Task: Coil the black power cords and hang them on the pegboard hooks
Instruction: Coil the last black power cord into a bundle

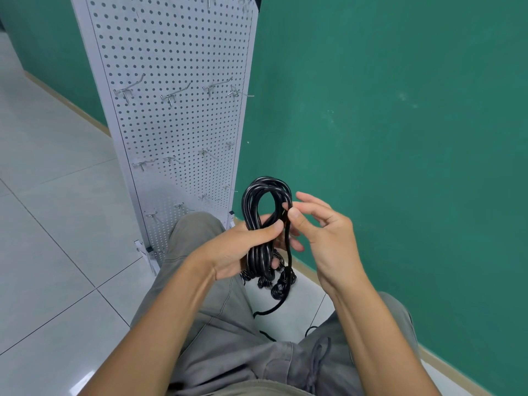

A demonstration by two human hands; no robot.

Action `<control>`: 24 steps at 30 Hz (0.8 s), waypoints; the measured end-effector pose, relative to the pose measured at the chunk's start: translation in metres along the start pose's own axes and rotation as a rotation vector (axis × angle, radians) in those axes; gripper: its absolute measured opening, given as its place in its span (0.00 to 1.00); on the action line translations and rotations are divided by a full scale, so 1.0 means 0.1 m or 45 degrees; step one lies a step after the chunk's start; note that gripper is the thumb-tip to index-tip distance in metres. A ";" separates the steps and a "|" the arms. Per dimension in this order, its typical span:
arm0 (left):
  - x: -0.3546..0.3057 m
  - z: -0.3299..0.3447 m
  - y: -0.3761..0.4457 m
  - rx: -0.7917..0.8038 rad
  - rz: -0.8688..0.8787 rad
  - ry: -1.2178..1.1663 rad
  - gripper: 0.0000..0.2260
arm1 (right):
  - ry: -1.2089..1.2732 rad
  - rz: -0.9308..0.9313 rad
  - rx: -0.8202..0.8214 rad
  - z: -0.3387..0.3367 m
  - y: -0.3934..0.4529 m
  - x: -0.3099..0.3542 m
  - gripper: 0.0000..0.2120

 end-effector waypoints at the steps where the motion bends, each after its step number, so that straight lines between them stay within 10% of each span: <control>1: 0.00 -0.01 -0.01 0.012 -0.015 0.013 0.16 | 0.016 0.004 -0.009 0.01 0.00 0.00 0.04; 14: 0.10 0.09 0.12 -0.048 0.147 -0.047 0.09 | 0.014 -0.002 -0.123 0.09 0.09 -0.06 0.14; 24: -0.06 -0.17 0.13 -0.365 0.423 -0.743 0.13 | -0.247 0.322 0.434 0.13 -0.21 -0.73 0.26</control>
Point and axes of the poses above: each hand's wrist, its own y-axis towards the middle knuckle, its own z-axis out of the palm, x = y × z, the point moved 1 cm from there along y, towards the middle knuckle, and after that the axes turned 8 degrees about -z, right-handed, at the moved point
